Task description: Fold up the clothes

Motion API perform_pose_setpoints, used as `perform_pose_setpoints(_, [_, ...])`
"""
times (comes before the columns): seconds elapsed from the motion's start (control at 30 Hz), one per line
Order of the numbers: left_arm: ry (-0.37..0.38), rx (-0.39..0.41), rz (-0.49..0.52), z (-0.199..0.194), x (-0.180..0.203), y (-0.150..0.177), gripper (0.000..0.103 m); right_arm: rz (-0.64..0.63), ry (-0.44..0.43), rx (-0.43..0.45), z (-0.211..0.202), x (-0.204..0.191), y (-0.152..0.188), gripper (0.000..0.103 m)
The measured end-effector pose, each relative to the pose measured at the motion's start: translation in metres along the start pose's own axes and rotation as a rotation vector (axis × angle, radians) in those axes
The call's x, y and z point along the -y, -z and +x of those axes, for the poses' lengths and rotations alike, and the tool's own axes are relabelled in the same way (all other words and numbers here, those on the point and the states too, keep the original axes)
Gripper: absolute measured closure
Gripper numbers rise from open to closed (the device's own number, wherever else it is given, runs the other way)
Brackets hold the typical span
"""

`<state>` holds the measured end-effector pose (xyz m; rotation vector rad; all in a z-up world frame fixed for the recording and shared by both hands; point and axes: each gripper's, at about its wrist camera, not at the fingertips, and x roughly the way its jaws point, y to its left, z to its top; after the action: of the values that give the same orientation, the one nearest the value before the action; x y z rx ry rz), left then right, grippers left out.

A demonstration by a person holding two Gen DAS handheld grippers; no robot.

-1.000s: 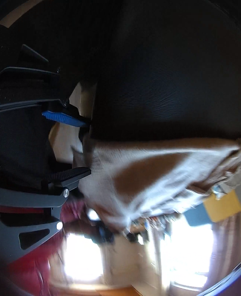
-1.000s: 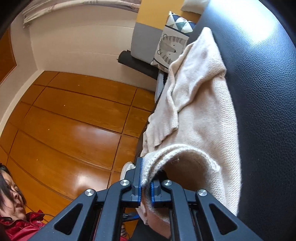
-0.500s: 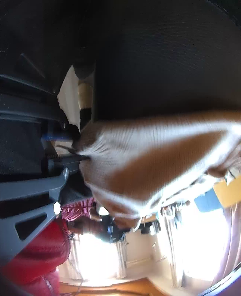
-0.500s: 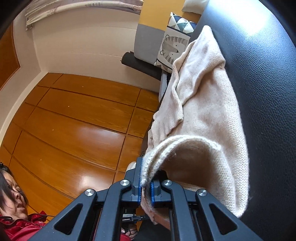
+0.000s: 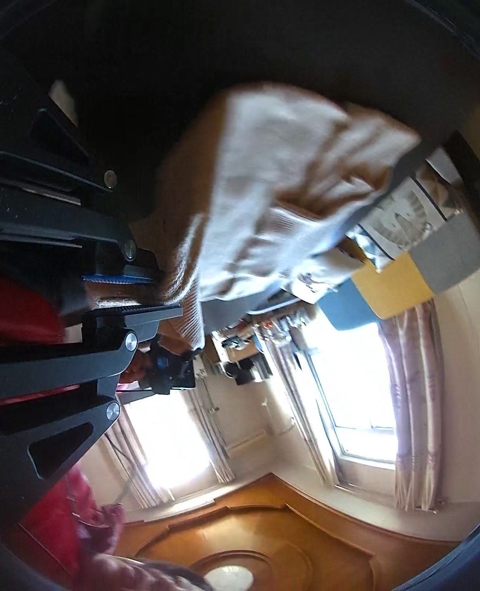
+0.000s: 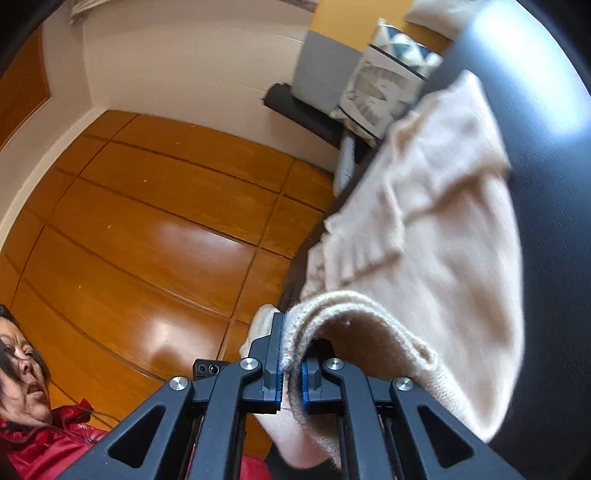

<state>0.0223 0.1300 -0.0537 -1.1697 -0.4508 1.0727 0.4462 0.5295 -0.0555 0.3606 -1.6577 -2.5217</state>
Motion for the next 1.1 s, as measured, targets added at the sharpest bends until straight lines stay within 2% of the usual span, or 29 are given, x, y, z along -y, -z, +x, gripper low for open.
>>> perform_pose_setpoints(0.17, [-0.013, 0.083, -0.053, 0.018, -0.022, -0.084, 0.093, -0.082, 0.035, -0.013, 0.026, -0.009, -0.062, 0.098])
perform_pose_setpoints(0.23, [-0.023, 0.102, -0.103, 0.041, -0.037, -0.113, 0.093, -0.076, 0.059, -0.013, 0.04, -0.002, -0.088, 0.098])
perform_pose_setpoints(0.33, [-0.116, 0.109, -0.19, 0.073, -0.079, -0.146, 0.093, -0.008, 0.133, 0.013, 0.064, 0.025, -0.123, 0.098])
perform_pose_setpoints(0.37, [-0.162, 0.11, -0.232, 0.083, -0.094, -0.151, 0.093, 0.028, 0.167, 0.022, 0.071, 0.037, -0.133, 0.098])
perform_pose_setpoints(0.43, [-0.192, 0.109, -0.336, 0.093, -0.12, -0.154, 0.093, 0.114, 0.246, 0.032, 0.086, 0.067, -0.146, 0.095])
perform_pose_setpoints(0.5, [-0.15, 0.102, -0.428, 0.096, -0.135, -0.15, 0.093, 0.193, 0.309, 0.027, 0.095, 0.093, -0.149, 0.093])
perform_pose_setpoints(0.53, [-0.125, 0.098, -0.474, 0.097, -0.142, -0.148, 0.092, 0.223, 0.311, 0.024, 0.096, 0.099, -0.149, 0.086])
perform_pose_setpoints(0.57, [-0.096, 0.103, -0.504, 0.096, -0.145, -0.148, 0.091, 0.252, 0.311, 0.021, 0.097, 0.105, -0.148, 0.084])
perform_pose_setpoints(0.63, [-0.035, 0.118, -0.555, 0.094, -0.15, -0.15, 0.089, 0.275, 0.277, 0.013, 0.099, 0.107, -0.151, 0.08])
perform_pose_setpoints(0.73, [0.054, 0.211, -0.666, 0.094, -0.164, -0.157, 0.069, 0.284, 0.233, 0.016, 0.1, 0.108, -0.163, 0.077])
perform_pose_setpoints(0.87, [0.139, 0.319, -0.81, 0.095, -0.181, -0.15, 0.067, 0.441, 0.139, 0.163, 0.091, 0.131, -0.17, 0.072])
perform_pose_setpoints(0.93, [0.15, 0.343, -0.823, 0.093, -0.184, -0.15, 0.067, 0.535, 0.079, 0.21, 0.089, 0.144, -0.164, 0.072])
perform_pose_setpoints(1.0, [0.155, 0.382, -0.826, 0.085, -0.184, -0.148, 0.067, 0.523, 0.04, 0.24, 0.082, 0.144, -0.161, 0.072])
perform_pose_setpoints(1.1, [0.171, 0.437, -0.833, 0.079, -0.184, -0.149, 0.059, 0.513, -0.011, 0.292, 0.072, 0.142, -0.159, 0.067])
